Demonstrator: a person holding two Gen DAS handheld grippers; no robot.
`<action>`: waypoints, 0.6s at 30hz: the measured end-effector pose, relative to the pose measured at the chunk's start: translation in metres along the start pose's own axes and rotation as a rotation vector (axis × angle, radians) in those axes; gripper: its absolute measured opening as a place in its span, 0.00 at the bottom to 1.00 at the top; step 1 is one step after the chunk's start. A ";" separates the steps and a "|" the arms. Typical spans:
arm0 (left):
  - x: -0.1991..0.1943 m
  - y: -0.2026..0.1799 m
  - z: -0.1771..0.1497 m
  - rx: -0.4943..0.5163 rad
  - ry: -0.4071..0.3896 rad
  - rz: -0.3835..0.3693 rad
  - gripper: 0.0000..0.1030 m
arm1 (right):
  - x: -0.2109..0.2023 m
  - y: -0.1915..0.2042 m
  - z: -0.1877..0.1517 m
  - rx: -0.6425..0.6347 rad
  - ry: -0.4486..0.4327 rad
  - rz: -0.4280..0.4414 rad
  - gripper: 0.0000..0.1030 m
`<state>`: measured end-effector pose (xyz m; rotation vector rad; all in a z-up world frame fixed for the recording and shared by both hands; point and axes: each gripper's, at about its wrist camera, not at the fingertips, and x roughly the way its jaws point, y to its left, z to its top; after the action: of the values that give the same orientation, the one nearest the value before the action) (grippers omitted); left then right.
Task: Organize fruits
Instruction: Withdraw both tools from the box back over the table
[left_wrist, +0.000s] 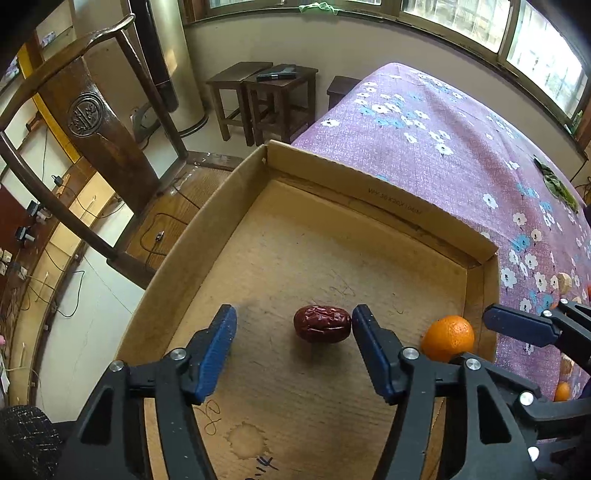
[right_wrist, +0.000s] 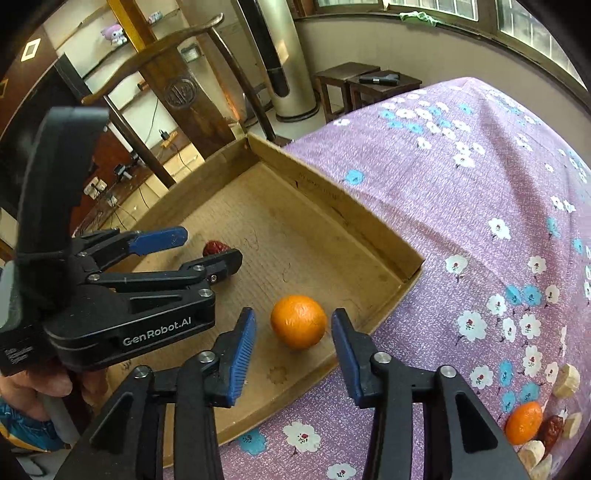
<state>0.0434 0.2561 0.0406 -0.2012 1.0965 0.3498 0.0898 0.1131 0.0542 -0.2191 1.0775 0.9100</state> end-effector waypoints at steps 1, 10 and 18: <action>-0.003 0.001 0.000 -0.007 -0.005 0.009 0.72 | -0.006 0.000 -0.001 0.008 -0.013 -0.001 0.57; -0.055 -0.013 0.006 -0.016 -0.128 -0.040 0.81 | -0.062 -0.010 -0.022 0.054 -0.095 -0.053 0.60; -0.084 -0.075 -0.003 0.083 -0.158 -0.152 0.86 | -0.107 -0.039 -0.058 0.140 -0.124 -0.139 0.63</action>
<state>0.0347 0.1706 0.1136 -0.1790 0.9314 0.1810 0.0624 -0.0015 0.1041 -0.1181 0.9936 0.7109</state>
